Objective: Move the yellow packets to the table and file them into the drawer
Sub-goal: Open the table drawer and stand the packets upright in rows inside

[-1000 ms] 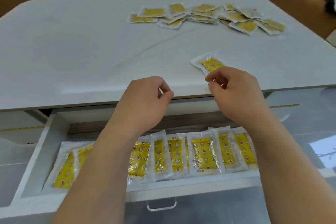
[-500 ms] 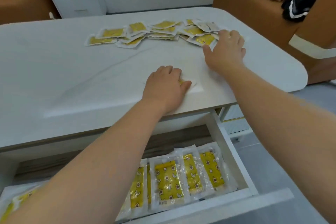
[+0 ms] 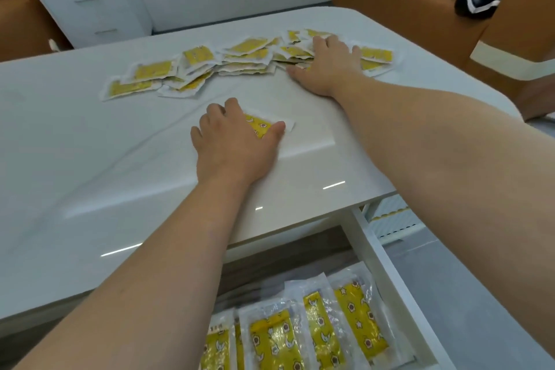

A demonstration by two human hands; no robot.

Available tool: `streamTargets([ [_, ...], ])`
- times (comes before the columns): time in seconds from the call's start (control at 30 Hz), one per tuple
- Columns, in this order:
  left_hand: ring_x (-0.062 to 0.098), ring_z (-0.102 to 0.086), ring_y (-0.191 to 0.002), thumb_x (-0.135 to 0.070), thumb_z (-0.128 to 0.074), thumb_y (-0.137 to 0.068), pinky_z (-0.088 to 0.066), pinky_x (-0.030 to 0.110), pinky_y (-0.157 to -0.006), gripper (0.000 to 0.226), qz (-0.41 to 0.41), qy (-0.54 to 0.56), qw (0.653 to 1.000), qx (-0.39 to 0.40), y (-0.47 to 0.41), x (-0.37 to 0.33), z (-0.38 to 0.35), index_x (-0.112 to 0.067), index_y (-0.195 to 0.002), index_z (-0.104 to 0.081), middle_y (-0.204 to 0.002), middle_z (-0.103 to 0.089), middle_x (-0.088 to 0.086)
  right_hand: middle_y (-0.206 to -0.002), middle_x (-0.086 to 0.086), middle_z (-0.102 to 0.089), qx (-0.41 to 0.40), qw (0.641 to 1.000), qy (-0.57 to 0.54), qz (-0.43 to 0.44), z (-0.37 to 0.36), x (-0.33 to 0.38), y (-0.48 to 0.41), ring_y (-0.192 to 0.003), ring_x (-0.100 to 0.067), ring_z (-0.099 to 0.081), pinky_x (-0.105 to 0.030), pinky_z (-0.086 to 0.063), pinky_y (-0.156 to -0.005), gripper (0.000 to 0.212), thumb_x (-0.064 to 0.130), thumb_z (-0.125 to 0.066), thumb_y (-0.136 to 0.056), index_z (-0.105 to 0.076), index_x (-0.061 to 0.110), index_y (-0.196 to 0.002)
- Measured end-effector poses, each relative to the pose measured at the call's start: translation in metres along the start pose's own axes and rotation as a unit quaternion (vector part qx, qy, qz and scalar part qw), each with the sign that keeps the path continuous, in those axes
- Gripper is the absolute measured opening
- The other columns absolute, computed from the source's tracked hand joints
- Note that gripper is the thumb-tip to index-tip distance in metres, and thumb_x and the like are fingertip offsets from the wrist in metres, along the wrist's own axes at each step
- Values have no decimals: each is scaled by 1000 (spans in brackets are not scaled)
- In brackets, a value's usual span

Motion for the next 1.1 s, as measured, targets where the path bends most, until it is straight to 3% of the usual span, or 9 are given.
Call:
streamTargets([
  [0.13,34,-41,-128,-80,-53,-78,-32,46,-106,94,14,-3,1000,-3,3,-1,4,-15,-144,-39,-136,-44,13,-144,-11,-43,-33,998,-1,47,7,7,22,-135,-34,-39,-51,-43,-105,61,56,-49,-93,-54,16,-139],
  [0.3,33,-42,-130,-82,-65,-67,-33,43,-106,109,44,61,997,28,9,3,9,-17,-148,-33,-141,-39,11,-135,-6,-51,-50,993,-63,92,14,18,63,-128,-29,-45,-43,-45,-104,41,16,-56,-93,-63,20,-133],
  [0.43,30,-42,-137,-65,-81,-68,-33,38,-112,110,60,176,982,44,15,15,23,-20,-154,-30,-149,-39,10,-132,-6,-57,-36,983,-166,74,21,27,117,-124,-26,-53,-36,-45,-102,34,14,-53,-97,-66,18,-129],
  [0.57,25,-51,-131,-38,-81,-81,-45,39,-106,81,78,255,960,79,45,28,46,-21,-150,-41,-145,-51,3,-78,6,-52,-87,958,-274,23,62,39,186,-76,-17,-53,-26,-33,-61,18,21,-52,-102,-52,18,-84],
  [0.63,22,-58,-121,-30,-77,-86,-49,35,-96,65,98,286,949,85,71,37,62,-21,-143,-47,-130,-59,-2,-71,11,-44,-91,949,-303,2,80,43,223,-63,-6,-42,-21,-27,-53,19,25,-55,-101,-46,17,-86],
  [0.73,12,-65,-100,-26,-73,-90,-53,34,-85,37,107,333,932,92,123,44,89,-24,-125,-60,-105,-65,-14,-84,10,-59,-77,943,-324,-6,91,45,274,-70,-5,-51,-14,-33,-57,14,30,-58,-101,-61,17,-105],
  [0.83,1,-68,-77,-31,-80,-84,-55,28,-69,16,83,313,937,132,175,50,104,-30,-96,-70,-85,-73,-15,-108,16,-58,-19,943,-331,-14,83,43,318,-97,-2,-52,-19,-40,-81,35,32,-60,-101,-60,22,-135],
  [0.97,2,-67,-65,-34,-87,-75,-48,21,-52,17,80,266,941,192,200,63,103,-31,-85,-74,-74,-72,-16,-100,16,-60,43,957,-282,51,76,48,331,-97,-6,-57,-30,-50,-89,30,31,-67,-97,-68,21,-126],
  [1.1,1,-60,-76,-39,-82,-81,-40,24,-57,16,51,176,947,262,195,78,93,-33,-91,-71,-83,-68,-16,-100,11,-67,163,962,-196,95,61,57,327,-93,-13,-63,-35,-54,-82,23,32,-69,-93,-69,26,-115],
])
Point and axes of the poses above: each hand's wrist, its own y-axis away from the middle knuckle, its own z-axis out of the back of the hand, x = y × z, the point moved 5 cm from there along -y, towards the middle knuckle
